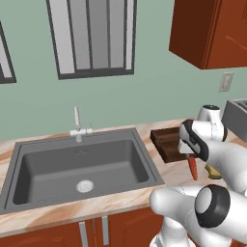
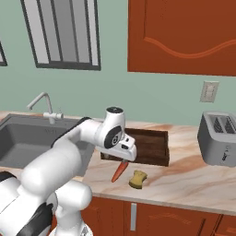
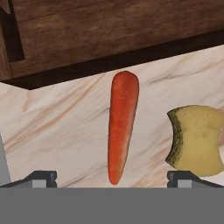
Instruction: Pick up all produce items and place them in the sink. Turn on the sink faucet to wash them. Then turn the sink off and put them in the tray.
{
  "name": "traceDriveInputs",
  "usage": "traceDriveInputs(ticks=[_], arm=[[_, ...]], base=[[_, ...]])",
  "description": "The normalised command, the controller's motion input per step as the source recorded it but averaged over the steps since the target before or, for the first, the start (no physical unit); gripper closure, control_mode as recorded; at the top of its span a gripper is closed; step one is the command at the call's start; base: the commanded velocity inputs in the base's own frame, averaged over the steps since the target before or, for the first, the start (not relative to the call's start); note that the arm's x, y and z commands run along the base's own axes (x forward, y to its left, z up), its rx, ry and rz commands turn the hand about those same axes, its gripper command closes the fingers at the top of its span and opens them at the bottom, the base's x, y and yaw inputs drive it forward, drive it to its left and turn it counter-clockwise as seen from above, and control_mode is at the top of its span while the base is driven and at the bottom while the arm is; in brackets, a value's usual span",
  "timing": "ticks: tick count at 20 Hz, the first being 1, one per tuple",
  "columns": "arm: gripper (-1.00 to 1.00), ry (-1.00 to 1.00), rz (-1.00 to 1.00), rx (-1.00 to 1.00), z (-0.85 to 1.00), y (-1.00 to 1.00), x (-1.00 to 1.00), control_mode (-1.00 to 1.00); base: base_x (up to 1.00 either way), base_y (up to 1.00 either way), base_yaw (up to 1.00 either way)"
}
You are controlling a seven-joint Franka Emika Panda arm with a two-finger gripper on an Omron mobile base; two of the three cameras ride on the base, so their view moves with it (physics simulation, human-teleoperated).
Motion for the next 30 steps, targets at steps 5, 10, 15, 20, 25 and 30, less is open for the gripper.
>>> traceDriveInputs(ticks=[5, 10, 15, 20, 25, 30], arm=[[-1.00, 0.00, 0.05, 0.00, -0.17, -0.02, -0.01, -1.00], [-1.00, 0.00, 0.05, 0.00, -0.20, -0.01, 0.00, -1.00], [-1.00, 0.00, 0.04, 0.00, -0.19, 0.00, 0.00, -1.00], [-1.00, 0.00, 0.04, 0.00, -0.15, 0.00, 0.00, -1.00], [-1.00, 0.00, 0.04, 0.00, -0.07, 0.00, 0.00, -1.00], [-1.00, 0.00, 0.03, 0.00, -0.08, 0.00, 0.00, -1.00]], base=[[0.00, 0.00, 0.00], [0.00, 0.00, 0.00], [0.00, 0.00, 0.00], [0.00, 0.00, 0.00], [0.00, 0.00, 0.00], [0.00, 0.00, 0.00]])
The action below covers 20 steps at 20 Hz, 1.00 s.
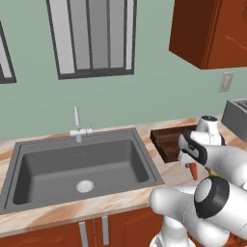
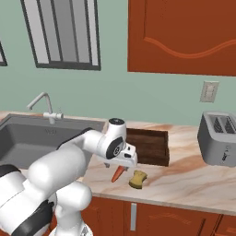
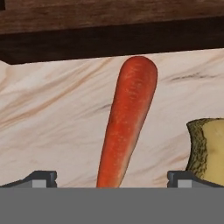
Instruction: Pick up all produce items and place them in the sink. Turn on the sink faucet to wash them. Then turn the sink off and put them in the tray.
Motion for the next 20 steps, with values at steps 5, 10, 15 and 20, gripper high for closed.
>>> traceDriveInputs(ticks=[5, 10, 15, 20], arm=[[-1.00, 0.00, 0.03, 0.00, -0.12, 0.00, 0.01, -1.00], [-1.00, 0.00, 0.03, 0.00, -0.14, 0.00, 0.03, -1.00], [-1.00, 0.00, 0.03, 0.00, -0.16, 0.00, 0.05, -1.00], [-1.00, 0.00, 0.03, 0.00, -0.15, 0.00, 0.07, -1.00]], base=[[0.00, 0.00, 0.00], [0.00, 0.00, 0.00], [0.00, 0.00, 0.00], [0.00, 0.00, 0.00]])
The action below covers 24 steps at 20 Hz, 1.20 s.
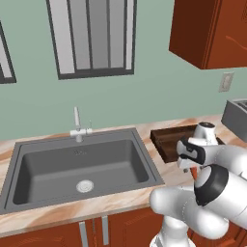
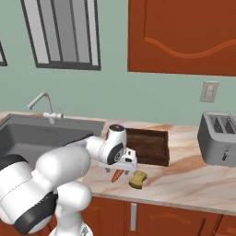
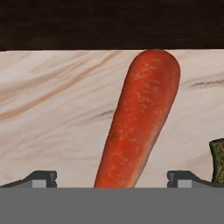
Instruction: Pick up all produce items and place them in the sink. Turn on the sink faucet to wash them. Then turn the sink off and put them in the tray.
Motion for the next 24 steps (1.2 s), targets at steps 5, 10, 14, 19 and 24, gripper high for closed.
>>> traceDriveInputs(ticks=[5, 10, 14, 19, 24], arm=[[-1.00, 0.00, 0.02, 0.00, -0.13, -0.02, 0.05, -1.00], [-1.00, 0.00, 0.01, 0.00, -0.16, -0.01, 0.07, -1.00], [1.00, 0.00, 0.01, 0.00, -0.15, 0.00, 0.03, -1.00], [1.00, 0.00, 0.01, 0.00, -0.05, 0.00, 0.00, -1.00], [1.00, 0.00, 0.00, 0.00, 0.00, 0.04, -0.03, -1.00]], base=[[0.00, 0.00, 0.00], [0.00, 0.00, 0.00], [0.00, 0.00, 0.00], [0.00, 0.00, 0.00], [0.00, 0.00, 0.00]])
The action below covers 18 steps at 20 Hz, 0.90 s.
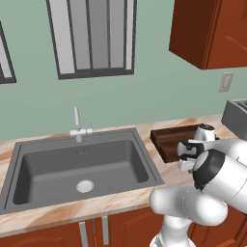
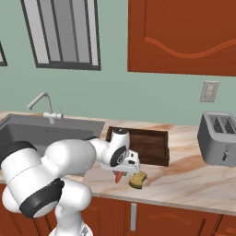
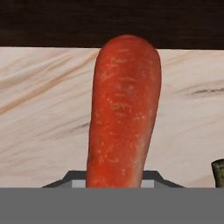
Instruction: Pick up all produce items and place them in the sink. Turn on the sink faucet to wash them. Then turn the sink off and put them in the tray.
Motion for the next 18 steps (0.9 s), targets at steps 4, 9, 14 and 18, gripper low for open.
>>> traceDriveInputs(ticks=[4, 9, 14, 18], arm=[[1.00, -0.01, 0.00, -0.01, 0.24, 0.27, -0.20, -1.00], [1.00, -0.05, 0.00, -0.03, 0.50, 0.43, -0.23, -1.00], [1.00, 0.00, 0.00, -0.03, 0.53, 0.63, -0.04, -1.00], [1.00, 0.00, 0.01, 0.00, 0.40, 0.79, 0.01, -1.00]], base=[[0.00, 0.00, 0.00], [0.00, 0.00, 0.00], [0.00, 0.00, 0.00], [0.00, 0.00, 0.00]])
